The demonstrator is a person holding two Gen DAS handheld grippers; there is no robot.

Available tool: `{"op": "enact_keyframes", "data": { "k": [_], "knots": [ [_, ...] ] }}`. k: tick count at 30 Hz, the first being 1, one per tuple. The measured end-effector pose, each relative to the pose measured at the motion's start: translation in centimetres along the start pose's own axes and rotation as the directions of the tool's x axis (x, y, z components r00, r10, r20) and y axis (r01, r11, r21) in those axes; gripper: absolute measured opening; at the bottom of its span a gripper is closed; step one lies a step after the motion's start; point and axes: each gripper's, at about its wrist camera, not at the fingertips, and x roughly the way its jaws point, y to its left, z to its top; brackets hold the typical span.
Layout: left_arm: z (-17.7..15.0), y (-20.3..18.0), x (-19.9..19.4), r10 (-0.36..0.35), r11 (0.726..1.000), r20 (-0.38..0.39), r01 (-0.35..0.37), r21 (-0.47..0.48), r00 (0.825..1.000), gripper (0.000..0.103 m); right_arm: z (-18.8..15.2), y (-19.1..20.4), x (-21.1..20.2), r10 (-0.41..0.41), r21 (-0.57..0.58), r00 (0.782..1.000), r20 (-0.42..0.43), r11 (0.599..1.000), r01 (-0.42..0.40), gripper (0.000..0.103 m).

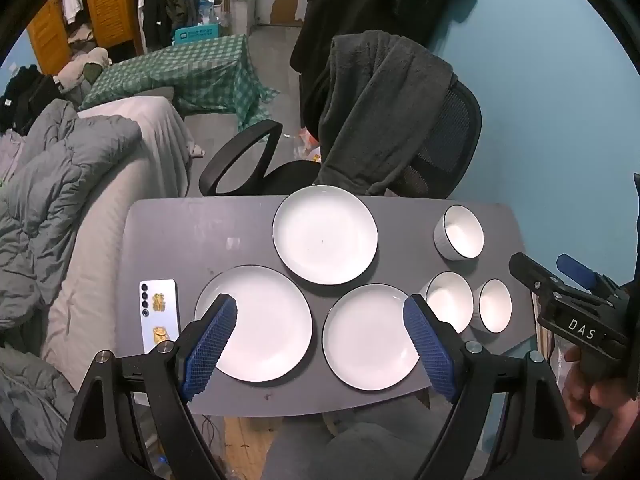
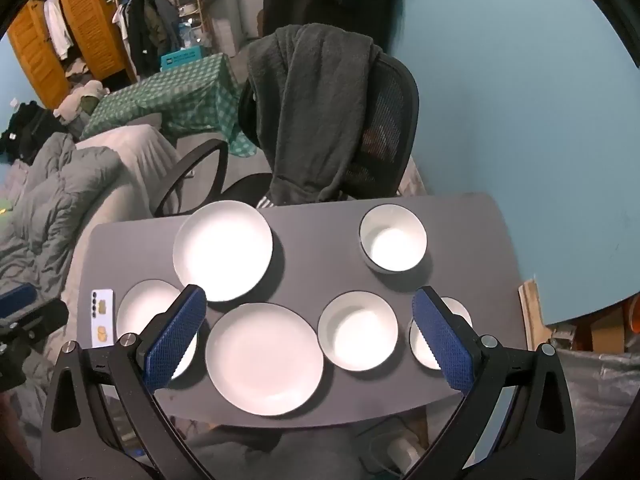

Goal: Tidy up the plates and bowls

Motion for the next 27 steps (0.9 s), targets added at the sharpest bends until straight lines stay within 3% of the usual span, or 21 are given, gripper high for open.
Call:
{"op": "enact_keyframes", "data": {
  "k": [27],
  "knots": [
    [-0.3,-0.8,0.3,-0.035,0.999,-0.016,0.035,0.009,0.999,0.087,-1.5,0.0,0.0,-0.014,-0.002,1.000,0.010,1.000,0.014,0.101]
  ]
}}
